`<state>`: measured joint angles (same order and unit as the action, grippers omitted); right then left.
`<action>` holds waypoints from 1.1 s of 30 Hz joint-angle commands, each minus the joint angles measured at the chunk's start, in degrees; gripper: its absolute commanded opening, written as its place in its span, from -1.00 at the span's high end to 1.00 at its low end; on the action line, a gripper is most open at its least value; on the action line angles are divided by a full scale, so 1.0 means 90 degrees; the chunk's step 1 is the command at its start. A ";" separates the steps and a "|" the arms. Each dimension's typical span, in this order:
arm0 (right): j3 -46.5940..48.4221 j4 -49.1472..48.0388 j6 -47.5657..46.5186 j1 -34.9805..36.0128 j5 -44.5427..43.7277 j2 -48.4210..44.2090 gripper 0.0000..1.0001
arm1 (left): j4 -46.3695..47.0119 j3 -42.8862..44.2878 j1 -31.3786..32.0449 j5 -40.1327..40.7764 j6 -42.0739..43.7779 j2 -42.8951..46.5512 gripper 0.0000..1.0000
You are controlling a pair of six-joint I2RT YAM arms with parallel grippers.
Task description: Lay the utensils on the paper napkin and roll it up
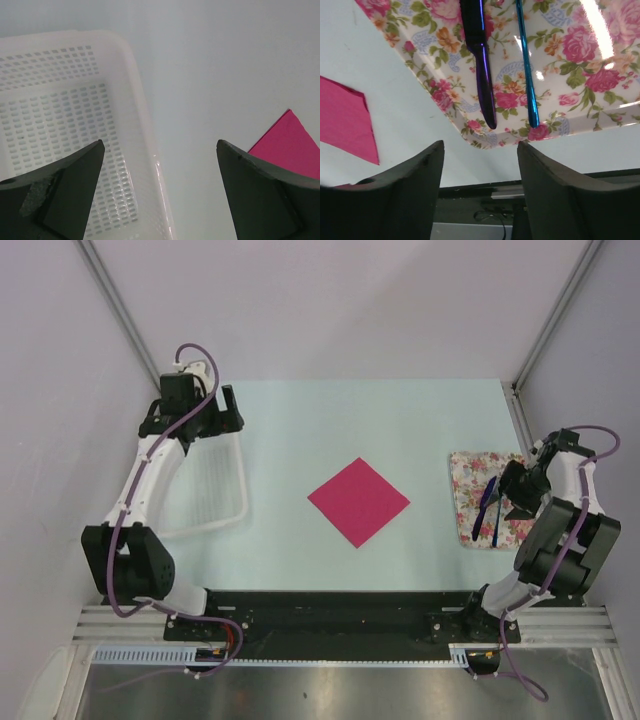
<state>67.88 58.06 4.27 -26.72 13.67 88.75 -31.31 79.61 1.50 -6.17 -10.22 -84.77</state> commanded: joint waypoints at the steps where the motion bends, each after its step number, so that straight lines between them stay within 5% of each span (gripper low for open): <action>1: 0.0036 -0.0513 0.0267 0.0185 -0.0308 0.0246 -0.17 | 0.0012 0.0168 0.0039 -0.0076 -0.0271 -0.0093 -1.00; 11: 0.0153 -0.1080 0.0589 0.0976 -0.1928 0.0637 0.11 | -0.0115 0.0285 0.0039 -0.0017 -0.0505 -0.0395 -0.99; 33: 0.0027 -0.1734 0.0580 0.1426 -0.2027 0.1486 0.28 | -0.0017 0.0080 0.0039 0.0042 -0.0574 -0.0473 -0.99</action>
<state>67.94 44.47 9.02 -14.17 -2.59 100.29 -32.60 79.85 1.50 -6.15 -14.57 -89.27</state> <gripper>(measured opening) 0.367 0.996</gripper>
